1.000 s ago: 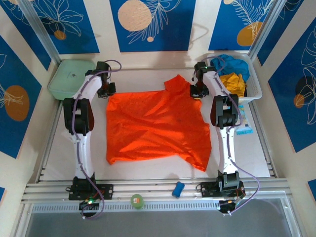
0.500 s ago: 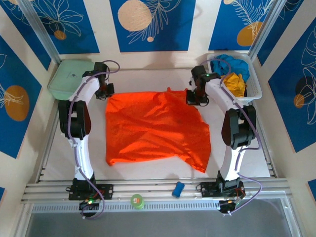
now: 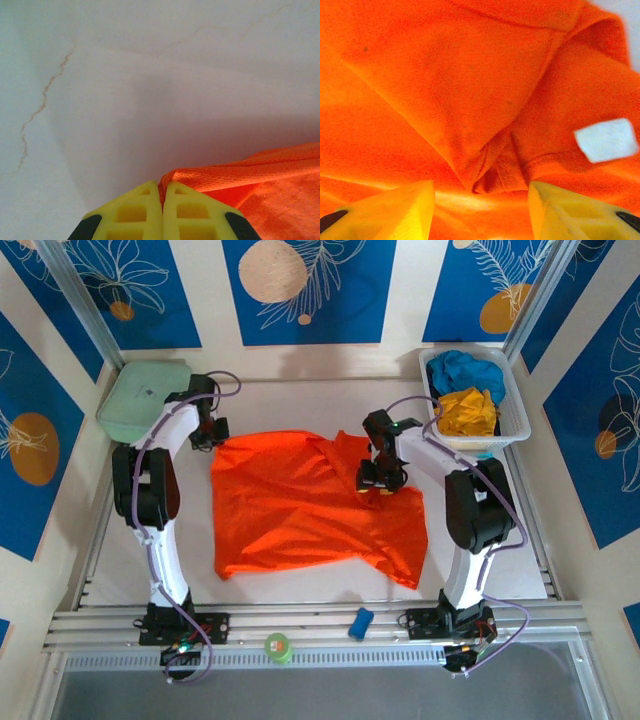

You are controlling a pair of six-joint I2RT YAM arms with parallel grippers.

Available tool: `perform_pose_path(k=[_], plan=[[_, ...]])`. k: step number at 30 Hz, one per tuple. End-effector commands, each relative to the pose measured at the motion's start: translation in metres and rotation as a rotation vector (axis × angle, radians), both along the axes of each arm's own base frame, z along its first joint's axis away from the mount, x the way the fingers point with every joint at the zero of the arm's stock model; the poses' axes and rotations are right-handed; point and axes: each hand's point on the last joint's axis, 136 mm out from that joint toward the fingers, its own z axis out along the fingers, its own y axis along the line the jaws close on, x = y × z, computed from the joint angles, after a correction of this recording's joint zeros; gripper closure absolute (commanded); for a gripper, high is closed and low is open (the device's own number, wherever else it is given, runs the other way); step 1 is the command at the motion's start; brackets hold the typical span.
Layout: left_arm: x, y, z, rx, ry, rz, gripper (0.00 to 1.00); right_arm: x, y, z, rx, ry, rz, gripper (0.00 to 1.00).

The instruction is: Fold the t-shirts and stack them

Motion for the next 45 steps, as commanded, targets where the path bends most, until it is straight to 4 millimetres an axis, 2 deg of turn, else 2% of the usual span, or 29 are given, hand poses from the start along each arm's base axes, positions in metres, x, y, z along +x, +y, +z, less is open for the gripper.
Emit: perform_pose_path(k=[1,4,7,12,17,23,28,33,36,39,40,43,45], plan=[[-0.002,0.008,0.02,0.02,-0.043,0.018,1.0,0.023,-0.013,0.049,0.029,-0.117,-0.07,0.46],[-0.003,0.007,0.023,0.014,-0.053,0.018,1.0,0.042,-0.023,0.061,0.055,-0.156,-0.102,0.47],[-0.002,0.005,0.024,0.0,-0.058,0.019,1.0,0.066,-0.025,0.061,0.086,-0.171,-0.101,0.48],[-0.002,0.003,0.025,-0.011,-0.058,0.016,1.0,0.112,-0.024,0.041,0.088,-0.158,-0.075,0.42],[-0.002,0.002,0.022,-0.011,-0.051,0.011,1.0,0.147,-0.022,0.019,0.124,-0.137,-0.072,0.42],[0.0,0.002,0.02,-0.01,-0.052,0.006,1.0,0.167,-0.018,-0.011,0.161,-0.09,-0.074,0.47],[0.001,0.002,0.017,-0.008,-0.048,0.006,1.0,0.172,-0.016,-0.035,0.156,-0.041,-0.081,0.5],[0.001,0.003,0.014,-0.004,-0.04,0.003,1.0,0.173,-0.013,-0.045,0.17,-0.021,-0.093,0.6],[0.002,0.002,0.013,-0.004,-0.04,0.003,1.0,0.174,-0.012,-0.04,0.177,-0.028,-0.095,0.71],[0.003,0.002,0.016,-0.005,-0.044,0.003,1.0,0.179,-0.015,-0.024,0.175,-0.064,-0.101,0.97],[0.003,0.003,0.017,-0.002,-0.045,0.001,1.0,0.181,-0.016,-0.016,0.175,-0.08,-0.101,1.0],[0.005,0.003,0.028,0.003,-0.058,-0.002,1.0,0.185,-0.023,0.024,0.186,-0.155,-0.103,1.0],[0.007,0.004,0.04,0.008,-0.074,-0.006,1.0,0.185,-0.029,0.062,0.198,-0.23,-0.103,1.0]])
